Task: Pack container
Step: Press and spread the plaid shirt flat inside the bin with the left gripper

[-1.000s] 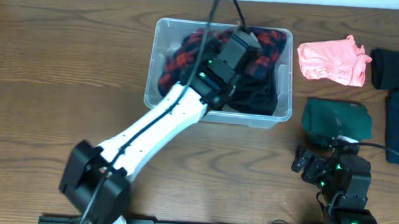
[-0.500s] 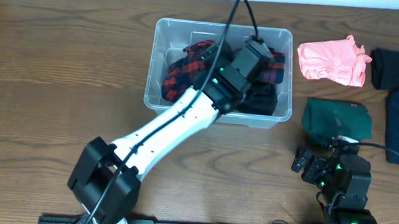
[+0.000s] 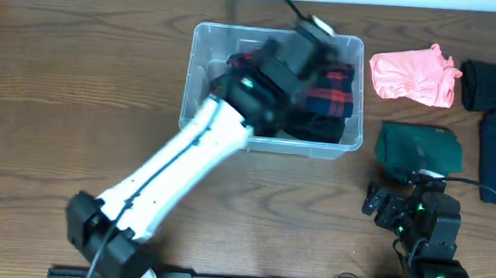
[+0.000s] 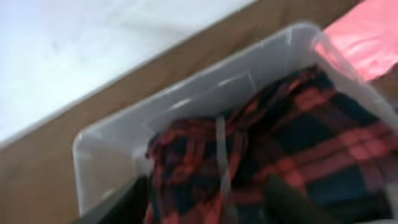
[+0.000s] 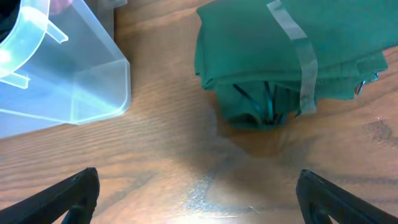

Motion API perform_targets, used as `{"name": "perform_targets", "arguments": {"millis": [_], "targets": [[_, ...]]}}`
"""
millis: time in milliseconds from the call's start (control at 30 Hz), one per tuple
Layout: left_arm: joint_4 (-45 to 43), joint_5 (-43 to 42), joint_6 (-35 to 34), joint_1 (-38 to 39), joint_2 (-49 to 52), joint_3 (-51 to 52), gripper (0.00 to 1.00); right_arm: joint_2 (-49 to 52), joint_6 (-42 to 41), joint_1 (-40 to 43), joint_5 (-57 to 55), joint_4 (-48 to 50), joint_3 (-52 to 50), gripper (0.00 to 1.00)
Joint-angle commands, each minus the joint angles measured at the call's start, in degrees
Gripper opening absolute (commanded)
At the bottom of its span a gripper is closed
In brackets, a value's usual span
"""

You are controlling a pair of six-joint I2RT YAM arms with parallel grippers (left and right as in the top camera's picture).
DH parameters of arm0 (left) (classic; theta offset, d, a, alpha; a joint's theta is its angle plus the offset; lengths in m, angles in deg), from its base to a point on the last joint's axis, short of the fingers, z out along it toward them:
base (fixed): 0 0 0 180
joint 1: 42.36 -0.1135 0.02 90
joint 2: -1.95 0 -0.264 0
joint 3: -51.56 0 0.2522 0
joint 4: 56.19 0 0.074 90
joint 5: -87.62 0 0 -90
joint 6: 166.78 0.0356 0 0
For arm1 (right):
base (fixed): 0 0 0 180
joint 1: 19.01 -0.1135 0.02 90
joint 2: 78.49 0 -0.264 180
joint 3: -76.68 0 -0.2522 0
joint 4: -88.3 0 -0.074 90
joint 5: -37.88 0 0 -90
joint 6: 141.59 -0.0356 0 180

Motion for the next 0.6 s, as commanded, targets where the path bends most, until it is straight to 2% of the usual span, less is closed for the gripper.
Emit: {"name": "perform_targets", "arguments": {"millis": [0,267,333,433,567], "targets": [[4.3,-12.8,-7.6,-5.5,-1.5,-4.9,0.56,0.0,-0.6,0.3,0.2,-0.2,0.6,0.99],[12.0,-26.7,-7.6,-14.2,1.0,-5.9,0.51,0.0,-0.6,0.3,0.2,-0.2,0.6,0.99],[13.9,-27.6,-7.7,-14.4,2.5,-5.8,0.5,0.0,-0.6,0.3,0.2,-0.2,0.6,0.99],[16.2,-27.8,-7.7,-13.9,4.8,-5.8,0.36,0.0,-0.6,0.3,0.2,-0.2,0.6,0.99],[16.9,-27.6,-7.6,-12.8,7.6,-5.8,0.34,0.0,-0.6,0.3,0.2,-0.2,0.6,0.99]]}}
